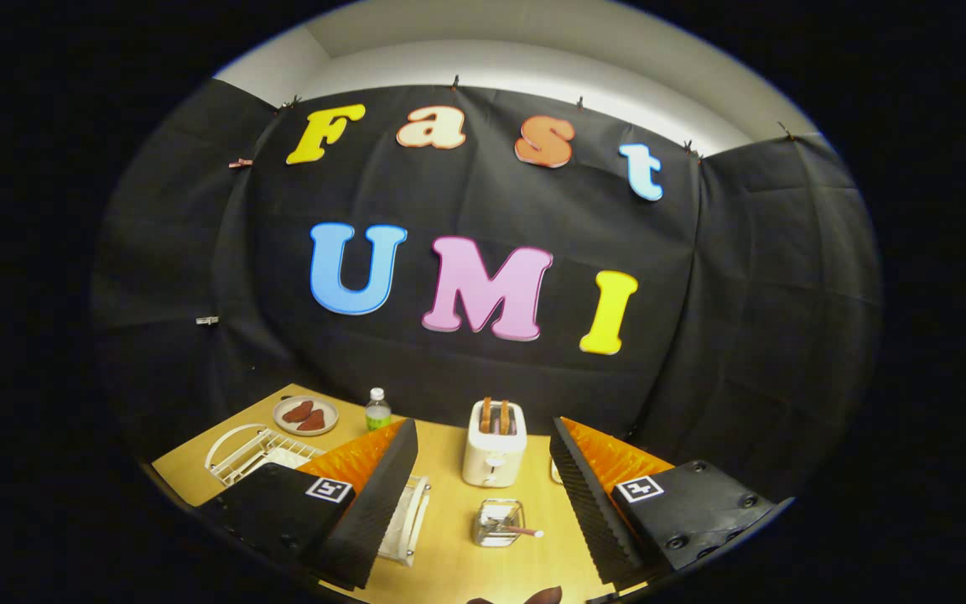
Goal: Take the plate from the dish rack, then take the spoon from the basket and place it into the plate.
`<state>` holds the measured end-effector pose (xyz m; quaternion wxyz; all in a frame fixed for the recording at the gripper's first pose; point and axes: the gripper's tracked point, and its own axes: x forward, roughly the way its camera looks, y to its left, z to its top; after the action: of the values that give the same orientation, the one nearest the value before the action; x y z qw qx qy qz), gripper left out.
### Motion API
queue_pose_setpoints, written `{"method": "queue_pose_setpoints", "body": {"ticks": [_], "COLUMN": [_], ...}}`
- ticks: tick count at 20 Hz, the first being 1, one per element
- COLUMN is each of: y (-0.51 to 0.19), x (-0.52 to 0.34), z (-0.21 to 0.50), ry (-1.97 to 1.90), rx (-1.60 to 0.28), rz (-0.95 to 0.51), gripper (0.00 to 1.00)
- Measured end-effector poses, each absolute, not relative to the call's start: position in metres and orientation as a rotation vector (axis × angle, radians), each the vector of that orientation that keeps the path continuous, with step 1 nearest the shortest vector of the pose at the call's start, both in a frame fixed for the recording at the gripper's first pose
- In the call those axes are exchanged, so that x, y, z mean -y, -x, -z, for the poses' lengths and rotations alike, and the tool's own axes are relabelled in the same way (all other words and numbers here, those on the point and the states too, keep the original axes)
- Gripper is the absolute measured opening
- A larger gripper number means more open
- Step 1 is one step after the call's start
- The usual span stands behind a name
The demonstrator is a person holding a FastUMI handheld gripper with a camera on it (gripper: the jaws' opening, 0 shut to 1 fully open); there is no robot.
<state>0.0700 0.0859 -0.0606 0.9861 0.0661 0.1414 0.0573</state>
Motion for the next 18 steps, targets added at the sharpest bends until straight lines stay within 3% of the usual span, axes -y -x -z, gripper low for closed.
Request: {"method": "queue_pose_setpoints", "body": {"ticks": [6, 14, 15, 17, 18], "y": [-0.109, -0.127, -0.129, -0.127, -0.135], "x": [-0.175, -0.21, -0.217, -0.226, -0.228], "z": [0.159, 0.288, 0.297, 0.307, 0.306], "ry": [-0.199, -0.247, -0.257, -0.252, -0.249], "rx": [-0.654, -0.959, -0.979, -1.008, -0.984], "rz": [-0.207, -0.065, -0.058, -0.057, -0.041], "gripper": [0.96, 0.77, 0.74, 0.54, 0.37]}}
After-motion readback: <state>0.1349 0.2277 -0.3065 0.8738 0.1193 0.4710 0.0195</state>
